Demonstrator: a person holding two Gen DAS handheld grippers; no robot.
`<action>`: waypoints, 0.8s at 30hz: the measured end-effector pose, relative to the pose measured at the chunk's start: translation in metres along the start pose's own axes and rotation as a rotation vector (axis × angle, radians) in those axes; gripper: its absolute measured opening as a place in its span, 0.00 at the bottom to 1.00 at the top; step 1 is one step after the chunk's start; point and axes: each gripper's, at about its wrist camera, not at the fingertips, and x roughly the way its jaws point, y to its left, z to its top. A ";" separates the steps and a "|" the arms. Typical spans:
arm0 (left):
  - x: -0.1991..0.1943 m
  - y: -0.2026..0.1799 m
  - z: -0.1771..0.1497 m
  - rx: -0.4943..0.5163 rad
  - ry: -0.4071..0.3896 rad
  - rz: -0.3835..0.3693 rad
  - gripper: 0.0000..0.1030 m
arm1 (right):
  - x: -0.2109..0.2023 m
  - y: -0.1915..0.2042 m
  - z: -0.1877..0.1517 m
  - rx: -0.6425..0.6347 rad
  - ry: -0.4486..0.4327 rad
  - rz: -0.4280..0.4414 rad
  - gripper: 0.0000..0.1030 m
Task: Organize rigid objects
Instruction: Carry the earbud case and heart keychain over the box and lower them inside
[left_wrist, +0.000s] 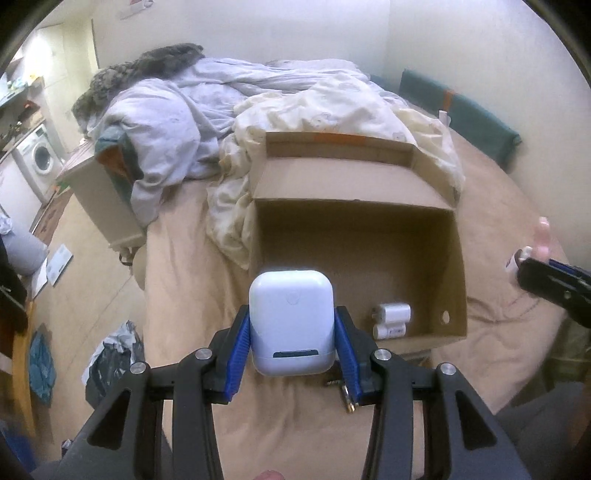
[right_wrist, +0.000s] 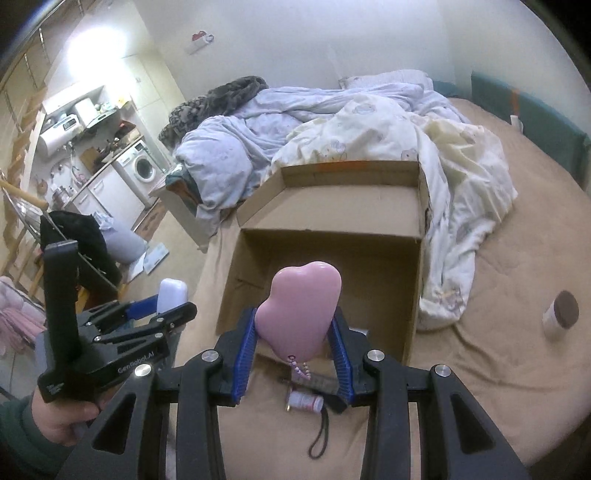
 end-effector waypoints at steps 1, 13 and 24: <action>0.004 -0.002 0.003 0.006 0.005 -0.005 0.39 | 0.006 -0.002 0.001 0.005 0.004 0.001 0.39; 0.093 -0.028 0.012 0.081 0.071 -0.009 0.39 | 0.098 -0.049 -0.020 0.095 0.116 -0.027 0.39; 0.146 -0.025 -0.010 0.051 0.167 0.002 0.39 | 0.126 -0.050 -0.034 0.077 0.195 -0.064 0.39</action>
